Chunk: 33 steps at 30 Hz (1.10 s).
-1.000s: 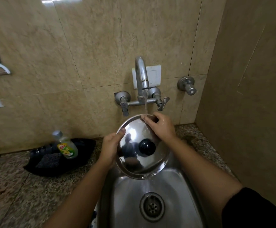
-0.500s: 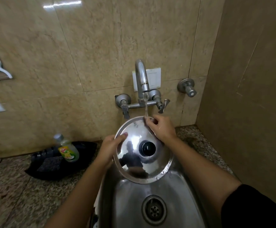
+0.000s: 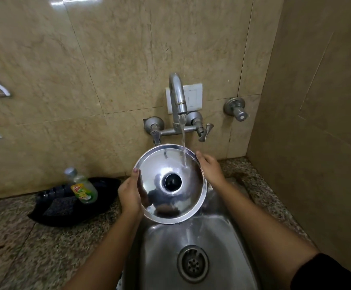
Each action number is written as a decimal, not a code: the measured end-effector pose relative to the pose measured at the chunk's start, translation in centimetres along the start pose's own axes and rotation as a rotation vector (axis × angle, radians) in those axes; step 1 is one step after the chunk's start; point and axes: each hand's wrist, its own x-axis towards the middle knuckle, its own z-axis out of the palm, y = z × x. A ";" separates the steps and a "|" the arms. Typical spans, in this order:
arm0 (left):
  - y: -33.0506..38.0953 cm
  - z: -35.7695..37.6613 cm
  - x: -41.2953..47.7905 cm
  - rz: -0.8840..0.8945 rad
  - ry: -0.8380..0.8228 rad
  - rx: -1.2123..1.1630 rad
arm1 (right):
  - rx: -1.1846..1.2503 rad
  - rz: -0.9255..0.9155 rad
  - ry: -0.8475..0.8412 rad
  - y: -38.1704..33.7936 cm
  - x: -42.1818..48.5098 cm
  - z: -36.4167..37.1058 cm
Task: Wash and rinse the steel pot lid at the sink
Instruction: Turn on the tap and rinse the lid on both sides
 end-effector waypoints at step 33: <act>-1.1 -1.5 -0.1 0.058 -0.078 0.040 | 0.085 -0.082 0.080 -1.3 -0.7 -2.0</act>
